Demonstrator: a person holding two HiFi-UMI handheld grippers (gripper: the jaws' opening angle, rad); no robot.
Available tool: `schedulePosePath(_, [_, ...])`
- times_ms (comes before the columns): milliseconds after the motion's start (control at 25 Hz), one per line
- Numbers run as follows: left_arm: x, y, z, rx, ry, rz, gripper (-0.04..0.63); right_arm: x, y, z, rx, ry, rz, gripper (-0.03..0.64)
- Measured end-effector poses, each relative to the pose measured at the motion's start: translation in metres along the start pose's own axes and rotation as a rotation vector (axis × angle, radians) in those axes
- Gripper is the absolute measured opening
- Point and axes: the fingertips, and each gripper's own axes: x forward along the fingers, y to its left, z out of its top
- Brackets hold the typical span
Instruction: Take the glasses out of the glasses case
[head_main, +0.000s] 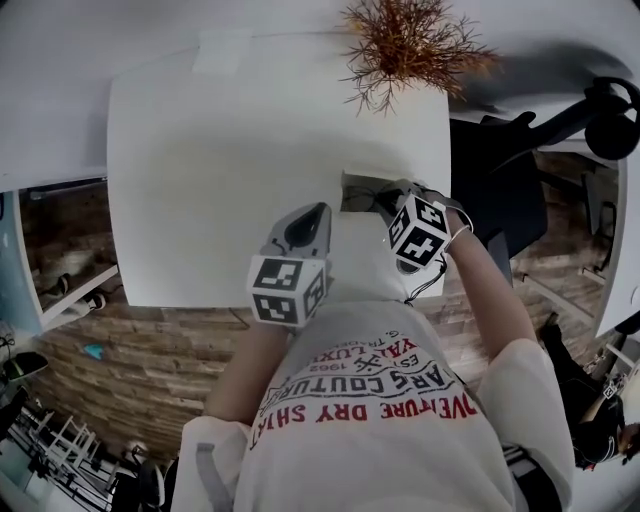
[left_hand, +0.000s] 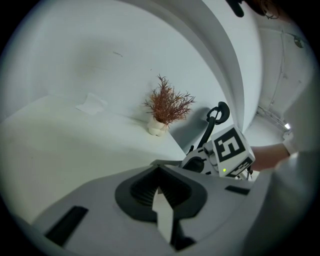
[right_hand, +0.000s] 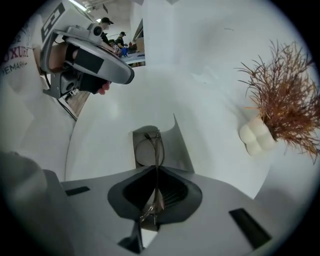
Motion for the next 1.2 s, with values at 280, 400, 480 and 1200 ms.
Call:
schedulePosePath(280, [-0.001,-0.007,0.004,0.010,-0.020,0.008,0.008,-0.005,-0.001,0.002,-0.035,-0.037,0.012,0.026])
schedulePosePath(400, [-0.002,-0.011,0.009,0.017,-0.035,0.011,0.008,-0.014,-0.005,0.006,-0.039,-0.066,-0.016,0.026])
schedulePosePath(480, [-0.003,-0.015,0.013,0.022,-0.047,0.012,0.008,-0.023,-0.009,0.008,-0.030,-0.089,-0.042,0.026])
schedulePosePath(1200, [-0.022,-0.067,0.069,0.134,-0.221,-0.017,0.008,-0.144,-0.037,0.025,0.507,-0.560,-0.296,0.026])
